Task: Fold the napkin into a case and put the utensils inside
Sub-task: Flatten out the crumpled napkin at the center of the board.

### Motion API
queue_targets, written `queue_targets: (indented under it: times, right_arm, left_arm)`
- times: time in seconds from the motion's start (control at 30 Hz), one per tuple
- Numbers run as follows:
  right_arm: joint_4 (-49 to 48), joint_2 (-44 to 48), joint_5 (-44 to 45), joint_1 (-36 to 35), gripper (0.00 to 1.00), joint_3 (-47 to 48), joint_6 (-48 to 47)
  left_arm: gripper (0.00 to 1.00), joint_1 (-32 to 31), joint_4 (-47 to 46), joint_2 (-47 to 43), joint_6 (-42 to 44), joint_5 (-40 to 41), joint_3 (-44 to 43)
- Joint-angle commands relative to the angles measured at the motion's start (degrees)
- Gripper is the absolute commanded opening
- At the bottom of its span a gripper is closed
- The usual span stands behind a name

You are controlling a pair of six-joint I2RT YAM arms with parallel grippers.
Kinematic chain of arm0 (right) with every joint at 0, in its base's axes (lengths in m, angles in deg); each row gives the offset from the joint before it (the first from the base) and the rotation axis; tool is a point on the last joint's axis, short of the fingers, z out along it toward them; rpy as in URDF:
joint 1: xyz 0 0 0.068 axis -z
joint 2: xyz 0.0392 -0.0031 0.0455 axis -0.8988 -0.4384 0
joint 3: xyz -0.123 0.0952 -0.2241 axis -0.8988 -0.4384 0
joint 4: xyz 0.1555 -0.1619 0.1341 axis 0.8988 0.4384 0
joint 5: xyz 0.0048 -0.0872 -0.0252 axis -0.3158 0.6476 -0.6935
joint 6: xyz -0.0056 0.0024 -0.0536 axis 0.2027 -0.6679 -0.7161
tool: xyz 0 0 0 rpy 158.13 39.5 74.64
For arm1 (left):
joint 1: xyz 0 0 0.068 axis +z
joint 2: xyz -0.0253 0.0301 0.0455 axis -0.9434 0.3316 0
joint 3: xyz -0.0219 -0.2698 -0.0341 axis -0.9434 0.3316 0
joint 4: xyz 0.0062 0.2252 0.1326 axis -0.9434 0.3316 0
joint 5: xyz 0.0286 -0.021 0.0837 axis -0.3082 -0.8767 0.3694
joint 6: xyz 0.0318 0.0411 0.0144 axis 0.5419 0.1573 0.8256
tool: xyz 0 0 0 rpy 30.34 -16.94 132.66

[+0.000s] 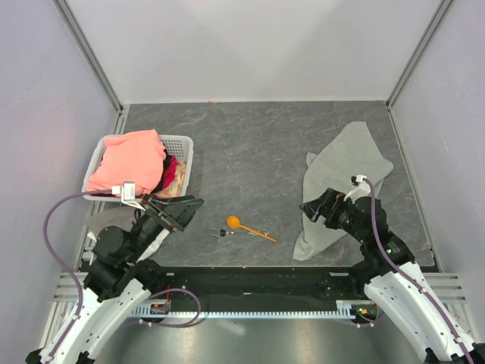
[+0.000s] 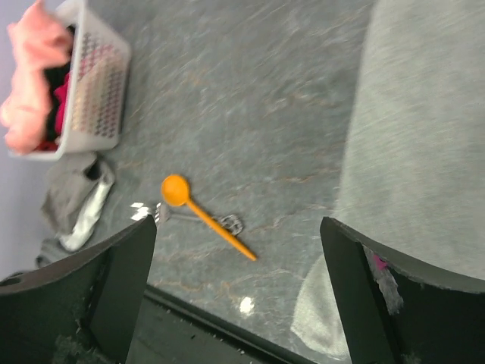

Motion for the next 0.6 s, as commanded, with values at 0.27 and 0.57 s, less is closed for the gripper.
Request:
queue_targets:
  times: [0.27,0.57]
  right_arm:
    - [15.1,-31.6,40.5,5.2,0.98,26.9,-7.2]
    - [5.2,-57.6,34.4,19.2,0.98,31.7,-15.6]
  left_arm:
    - [0.98,0.1,12.9,9.1,1.4,-4.6,-5.3]
    - [0.94,0.1,19.3,23.9,7.9,-18.1,-9.8]
